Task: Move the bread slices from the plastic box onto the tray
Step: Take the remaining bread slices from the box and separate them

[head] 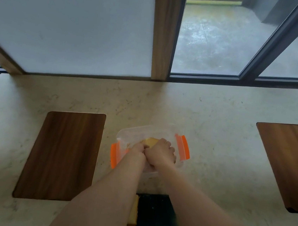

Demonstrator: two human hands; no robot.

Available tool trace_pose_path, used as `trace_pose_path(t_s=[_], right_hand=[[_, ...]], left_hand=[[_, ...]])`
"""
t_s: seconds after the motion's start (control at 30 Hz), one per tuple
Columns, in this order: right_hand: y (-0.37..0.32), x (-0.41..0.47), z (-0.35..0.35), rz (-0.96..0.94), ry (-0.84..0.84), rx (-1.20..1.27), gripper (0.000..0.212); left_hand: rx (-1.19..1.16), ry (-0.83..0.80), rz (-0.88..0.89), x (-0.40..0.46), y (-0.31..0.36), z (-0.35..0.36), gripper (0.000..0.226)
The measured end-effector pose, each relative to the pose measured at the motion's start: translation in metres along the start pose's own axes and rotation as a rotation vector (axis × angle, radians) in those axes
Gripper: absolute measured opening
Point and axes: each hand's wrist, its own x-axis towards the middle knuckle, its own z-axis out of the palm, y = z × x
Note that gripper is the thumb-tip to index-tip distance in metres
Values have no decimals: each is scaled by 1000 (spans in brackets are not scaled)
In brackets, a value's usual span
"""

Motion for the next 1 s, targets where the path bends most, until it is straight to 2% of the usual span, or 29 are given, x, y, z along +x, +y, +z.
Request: trace_pose_path(t_s=[0.07, 0.23, 0.43, 0.5, 0.57, 0.67, 0.77, 0.87, 1.0], right_hand=[[3, 2, 3, 3, -24, -11, 83], [8, 4, 2, -20, -34, 27, 67], [12, 6, -11, -133, -98, -27, 64], [16, 1, -9, -187, -113, -75, 57], [19, -3, -6, -225, -85, -120, 51], [18, -10, -10, -320, -42, -48, 43], [16, -24, -20, -424, 28, 4, 31], [22, -43, -39, -471, 93, 166, 19], [39, -81, -56, -591, 72, 375, 10]], left_hand=[[60, 50, -16, 4, -1, 0, 33], [144, 90, 49, -2, -8, 4, 21], [197, 113, 203, 0, -6, 1, 13], [209, 67, 217, 1, -8, -4, 22], [239, 15, 246, -1, -7, -8, 20], [317, -32, 317, -16, -7, -7, 20], [440, -43, 445, -37, -13, -8, 49], [573, -108, 585, -61, -25, -20, 66], [677, -83, 763, -83, -42, -41, 60]])
